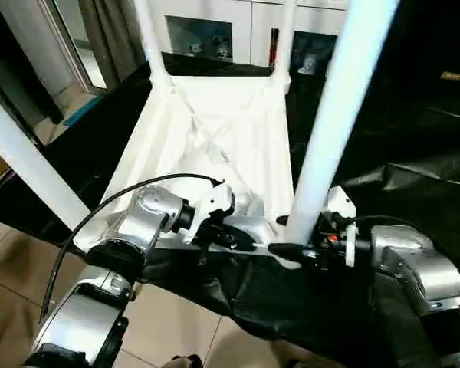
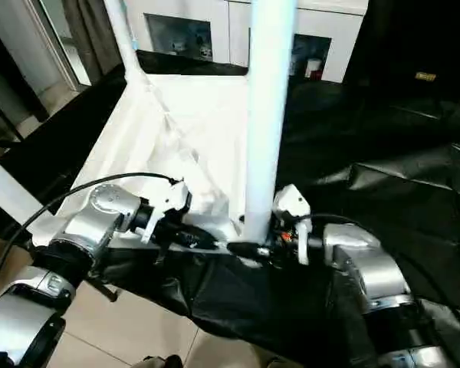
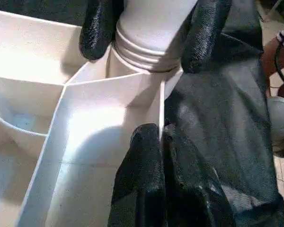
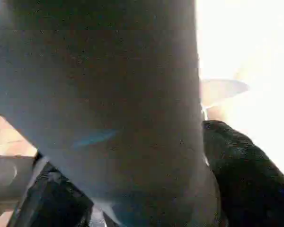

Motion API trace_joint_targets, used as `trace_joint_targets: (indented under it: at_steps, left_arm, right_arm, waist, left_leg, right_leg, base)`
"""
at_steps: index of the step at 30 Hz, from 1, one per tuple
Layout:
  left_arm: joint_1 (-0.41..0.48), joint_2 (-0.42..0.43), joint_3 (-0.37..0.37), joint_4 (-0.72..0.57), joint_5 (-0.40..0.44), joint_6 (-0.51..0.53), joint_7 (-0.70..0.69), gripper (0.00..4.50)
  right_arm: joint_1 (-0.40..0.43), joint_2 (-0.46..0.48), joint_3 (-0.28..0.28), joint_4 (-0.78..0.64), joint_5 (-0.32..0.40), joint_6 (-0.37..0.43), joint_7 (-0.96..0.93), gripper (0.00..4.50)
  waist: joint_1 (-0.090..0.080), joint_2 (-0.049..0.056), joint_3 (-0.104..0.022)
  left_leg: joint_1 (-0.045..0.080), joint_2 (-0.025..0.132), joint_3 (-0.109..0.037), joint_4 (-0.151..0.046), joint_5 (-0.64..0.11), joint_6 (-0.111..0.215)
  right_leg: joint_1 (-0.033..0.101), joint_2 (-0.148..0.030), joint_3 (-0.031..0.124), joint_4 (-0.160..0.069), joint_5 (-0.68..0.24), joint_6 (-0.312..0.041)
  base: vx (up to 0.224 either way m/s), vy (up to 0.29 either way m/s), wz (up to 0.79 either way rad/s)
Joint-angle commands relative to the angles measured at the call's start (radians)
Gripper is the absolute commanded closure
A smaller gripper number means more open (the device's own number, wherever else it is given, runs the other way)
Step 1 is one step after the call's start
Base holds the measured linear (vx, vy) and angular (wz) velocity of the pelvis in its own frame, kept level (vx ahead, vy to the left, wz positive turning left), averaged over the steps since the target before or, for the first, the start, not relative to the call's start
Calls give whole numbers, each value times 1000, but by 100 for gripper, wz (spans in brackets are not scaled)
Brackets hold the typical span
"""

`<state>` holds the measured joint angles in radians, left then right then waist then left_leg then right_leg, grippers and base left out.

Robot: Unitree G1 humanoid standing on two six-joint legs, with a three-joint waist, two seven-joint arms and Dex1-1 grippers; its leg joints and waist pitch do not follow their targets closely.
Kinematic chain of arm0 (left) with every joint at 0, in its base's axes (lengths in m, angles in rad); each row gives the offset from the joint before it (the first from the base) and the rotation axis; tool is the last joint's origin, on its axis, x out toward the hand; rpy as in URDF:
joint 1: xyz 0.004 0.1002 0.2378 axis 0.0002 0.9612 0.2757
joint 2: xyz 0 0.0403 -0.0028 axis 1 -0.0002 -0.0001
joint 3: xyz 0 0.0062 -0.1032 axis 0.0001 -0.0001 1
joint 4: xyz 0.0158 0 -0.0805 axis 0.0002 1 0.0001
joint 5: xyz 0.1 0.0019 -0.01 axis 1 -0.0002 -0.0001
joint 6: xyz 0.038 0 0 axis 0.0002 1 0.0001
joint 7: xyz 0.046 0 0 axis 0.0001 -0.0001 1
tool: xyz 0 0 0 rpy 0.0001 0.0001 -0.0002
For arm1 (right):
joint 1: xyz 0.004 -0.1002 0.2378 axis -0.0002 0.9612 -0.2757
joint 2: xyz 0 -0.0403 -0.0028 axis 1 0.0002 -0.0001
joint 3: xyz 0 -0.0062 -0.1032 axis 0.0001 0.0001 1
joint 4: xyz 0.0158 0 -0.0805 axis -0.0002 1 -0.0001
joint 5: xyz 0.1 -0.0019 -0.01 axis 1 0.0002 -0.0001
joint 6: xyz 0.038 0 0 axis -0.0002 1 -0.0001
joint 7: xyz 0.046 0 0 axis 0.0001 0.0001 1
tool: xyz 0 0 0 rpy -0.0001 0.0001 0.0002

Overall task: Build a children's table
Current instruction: Rotate leg to tighten

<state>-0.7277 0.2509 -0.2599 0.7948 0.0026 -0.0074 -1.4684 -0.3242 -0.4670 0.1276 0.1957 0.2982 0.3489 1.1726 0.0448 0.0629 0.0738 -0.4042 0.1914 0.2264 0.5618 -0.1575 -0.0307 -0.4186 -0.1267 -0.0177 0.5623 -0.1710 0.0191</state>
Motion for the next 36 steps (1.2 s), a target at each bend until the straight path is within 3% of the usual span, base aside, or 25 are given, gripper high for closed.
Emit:
trace_joint_targets:
  at_steps: [1, 9, 15, 16, 20, 23, 24, 27, 28, 30, 34, 36]
  left_arm:
    - [9, -5, -15, -20, -11, 2, -25, 450]
    - [7, -39, 6, -14, -15, 6, 64, 450]
    - [-29, -107, 51, 47, 6, -1, 298, 450]
    - [-37, -122, 56, 58, 12, 2, 341, 450]
    - [-69, -207, 75, 101, 32, 20, 554, 450]
    - [-78, -249, 75, 114, 42, 17, 641, 450]
    - [-82, -266, 73, 121, 49, 12, 667, 450]
    - [-85, -291, 69, 130, 56, 4, 682, 450]
    - [-87, -296, 67, 132, 57, 0, 676, 450]
    - [-87, -294, 66, 135, 55, -2, 666, 450]
    - [-85, -250, 48, 136, 60, -12, 585, 450]
    - [-77, -201, 33, 125, 59, -15, 486, 450]
  right_arm:
    - [-5, -2, 8, -17, 14, 15, 9, 159]
    - [47, 46, 6, -45, 12, 23, -67, 176]
    - [43, 168, -28, 49, -90, -7, -370, 178]
    - [37, 192, -37, 70, -104, -9, -426, 178]
    - [-10, 309, -110, 157, -134, 5, -703, 179]
    - [-33, 350, -117, 184, -150, -6, -773, 179]
    - [-42, 362, -104, 192, -163, -23, -775, 179]
    - [-54, 386, -87, 188, -156, -55, -743, 179]
    - [-58, 395, -82, 179, -145, -64, -718, 130]
    - [-61, 395, -73, 164, -129, -66, -690, 119]
    - [-46, 328, -9, 123, -158, -94, -595, 82]
    - [-16, 267, 9, 64, -114, -66, -469, 82]
  waist:
    - [0, -16, -60]
    - [0, -21, -61]
    - [-17, -25, -51]
    - [-22, -28, -51]
    - [-37, -21, -49]
    - [-44, -22, -49]
    - [-43, -17, -48]
    - [-44, -22, -49]
    - [-43, -20, -48]
    - [-42, -22, -50]
    - [-40, -22, -51]
    - [-35, -25, -55]
  left_leg:
    - [33, 34, -13, -56, -197, 118]
    - [32, 33, -14, -56, -193, 114]
    - [31, 29, -18, -68, -292, 60]
    - [34, 27, -21, -70, -323, 35]
    - [38, 24, -27, -77, -394, -3]
    - [39, 22, -29, -78, -415, -6]
    - [38, 23, -30, -79, -413, -3]
    - [34, 21, -29, -78, -404, 8]
    - [33, 21, -28, -78, -398, 18]
    - [31, 21, -27, -78, -386, 31]
    - [29, 23, -26, -77, -359, 44]
    - [28, 22, -27, -75, -340, 53]
  right_leg:
    - [46, -6, 2, -39, -70, -291]
    - [44, -5, 3, -41, -87, -279]
    - [34, -8, 6, -61, -285, -223]
    - [30, -8, 6, -68, -347, -198]
    - [22, -5, 5, -80, -438, -147]
    - [18, -3, 4, -86, -457, -130]
    - [18, -3, 4, -87, -448, -125]
    - [20, -2, 4, -87, -425, -120]
    - [20, -3, 5, -88, -416, -123]
    - [22, -2, 4, -85, -397, -128]
    - [25, -3, 5, -81, -357, -141]
    - [33, -4, 4, -79, -340, -143]
  base:
    - [0, 0, 0]
    - [0, 0, 0]
    - [0, 0, 0]
    - [0, 0, 0]
    - [0, 0, 0]
    - [0, 0, 0]
    - [0, 0, 0]
    - [0, 0, 0]
    - [0, 0, 0]
    - [0, 0, 0]
    - [0, 0, 0]
    - [0, 0, 0]
